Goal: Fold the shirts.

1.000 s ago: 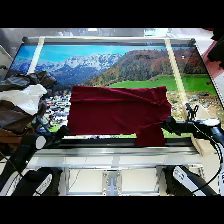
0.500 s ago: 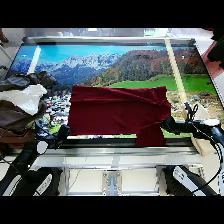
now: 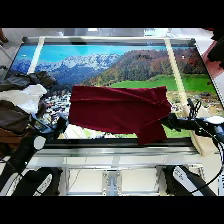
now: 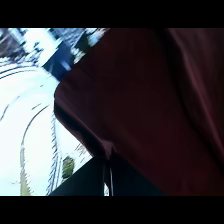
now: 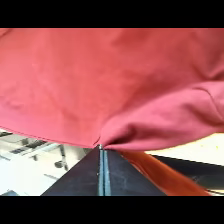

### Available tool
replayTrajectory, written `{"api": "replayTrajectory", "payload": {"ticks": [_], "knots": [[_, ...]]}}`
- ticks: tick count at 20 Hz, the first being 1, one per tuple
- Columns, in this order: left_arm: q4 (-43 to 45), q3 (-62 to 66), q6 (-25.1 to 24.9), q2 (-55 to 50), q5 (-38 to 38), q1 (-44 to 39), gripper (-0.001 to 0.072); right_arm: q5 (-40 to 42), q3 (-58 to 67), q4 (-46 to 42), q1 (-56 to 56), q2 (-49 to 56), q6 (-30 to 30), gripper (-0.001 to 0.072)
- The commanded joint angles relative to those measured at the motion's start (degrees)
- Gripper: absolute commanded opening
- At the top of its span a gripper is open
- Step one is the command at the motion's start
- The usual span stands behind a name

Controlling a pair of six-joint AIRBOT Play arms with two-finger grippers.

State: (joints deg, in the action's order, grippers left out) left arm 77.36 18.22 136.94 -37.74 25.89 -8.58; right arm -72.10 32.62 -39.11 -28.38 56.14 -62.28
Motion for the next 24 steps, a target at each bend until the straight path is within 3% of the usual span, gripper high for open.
{"api": "replayTrajectory", "payload": {"ticks": [1, 2, 4, 7, 13, 18, 24], "knots": [[7.43, 9.35, -3.48, 0.11, 3.63, 0.04, 0.0011, -2.78, 4.98, -6.36, -0.02, -4.00, -6.16, 0.0031], [9.11, 11.58, -3.93, 0.09, 5.27, 0.04, 0.0011, -4.50, 6.40, -7.63, 0.02, -4.28, -7.13, 0.0030], [7.58, 14.97, -9.90, -0.07, 6.10, 0.00, 0.0010, -5.95, 8.35, -8.02, 0.33, -4.28, -7.45, 0.0029], [6.29, 20.02, -16.06, -2.29, 5.68, 0.00, 0.0009, -1.16, 9.92, -8.09, 2.93, -4.24, -8.44, 0.0029], [5.60, 41.38, -30.58, -26.16, 11.37, -0.02, 0.0009, 12.63, 18.82, -7.98, 8.17, 0.83, -8.70, 0.0028], [12.76, 57.20, -31.71, -44.57, 17.66, -0.02, 0.0009, 19.74, 28.00, -7.67, 9.62, 15.10, -8.66, 0.0028], [12.44, 61.92, -32.04, -54.69, 17.16, -0.46, 0.0010, 26.49, 34.25, -7.23, 14.91, 32.37, -8.15, 0.0028]]}}
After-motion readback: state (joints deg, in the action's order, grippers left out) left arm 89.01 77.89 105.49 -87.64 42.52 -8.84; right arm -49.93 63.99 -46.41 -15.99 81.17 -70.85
